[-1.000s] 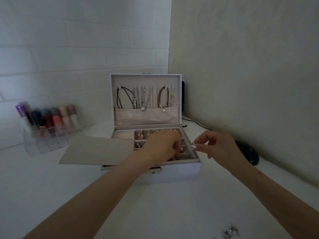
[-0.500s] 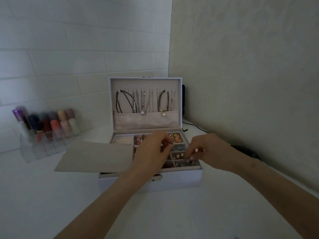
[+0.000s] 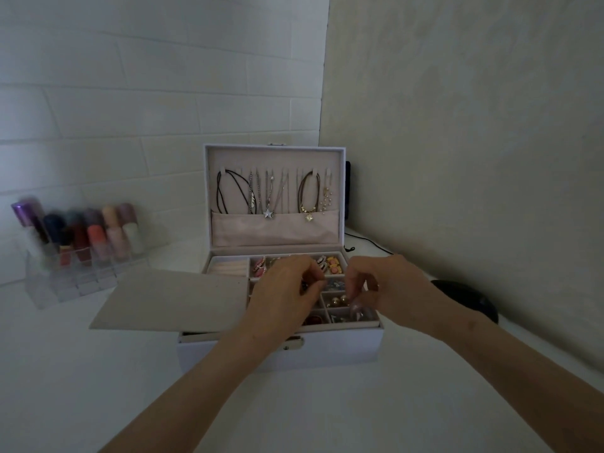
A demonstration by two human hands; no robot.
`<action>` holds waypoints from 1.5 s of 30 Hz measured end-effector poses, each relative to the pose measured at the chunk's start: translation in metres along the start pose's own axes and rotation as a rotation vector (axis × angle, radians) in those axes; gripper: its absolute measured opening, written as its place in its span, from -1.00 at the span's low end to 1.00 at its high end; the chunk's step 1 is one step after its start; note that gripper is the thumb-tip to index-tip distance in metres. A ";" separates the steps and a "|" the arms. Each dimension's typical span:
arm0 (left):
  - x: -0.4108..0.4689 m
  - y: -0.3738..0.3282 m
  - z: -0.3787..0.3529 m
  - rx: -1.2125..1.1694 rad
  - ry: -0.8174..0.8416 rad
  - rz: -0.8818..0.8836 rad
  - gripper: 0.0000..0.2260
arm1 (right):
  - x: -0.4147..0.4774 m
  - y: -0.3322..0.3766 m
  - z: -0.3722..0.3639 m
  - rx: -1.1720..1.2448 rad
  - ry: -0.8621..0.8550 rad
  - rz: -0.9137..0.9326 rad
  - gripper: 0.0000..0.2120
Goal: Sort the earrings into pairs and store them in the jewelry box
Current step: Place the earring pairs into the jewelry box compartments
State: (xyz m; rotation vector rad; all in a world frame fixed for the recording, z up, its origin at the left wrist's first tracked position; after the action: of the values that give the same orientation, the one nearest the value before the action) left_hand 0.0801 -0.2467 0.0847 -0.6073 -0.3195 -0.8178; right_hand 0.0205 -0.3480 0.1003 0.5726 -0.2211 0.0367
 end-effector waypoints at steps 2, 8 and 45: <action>-0.001 0.000 0.000 -0.002 -0.005 0.004 -0.99 | 0.001 -0.008 0.008 0.155 -0.085 -0.076 -0.74; -0.002 0.000 0.000 0.009 0.003 0.003 -0.98 | -0.010 -0.026 0.004 0.226 -0.219 -0.265 -0.74; -0.063 0.002 0.056 0.285 -0.066 0.015 -0.87 | -0.022 -0.020 0.014 0.031 -0.220 -0.156 -0.86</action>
State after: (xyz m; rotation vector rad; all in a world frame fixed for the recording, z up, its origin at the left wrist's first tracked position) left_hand 0.0386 -0.1748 0.0973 -0.3692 -0.4818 -0.7222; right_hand -0.0021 -0.3714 0.0959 0.6234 -0.3899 -0.1748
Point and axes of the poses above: each hand's wrist, its own x-axis towards the middle knuckle, its own z-axis out of the back of the hand, y = z × x, the point moved 9 cm from there along x, towards the middle knuckle, and after that the axes turned 12 degrees about x, right-handed, at the moved point
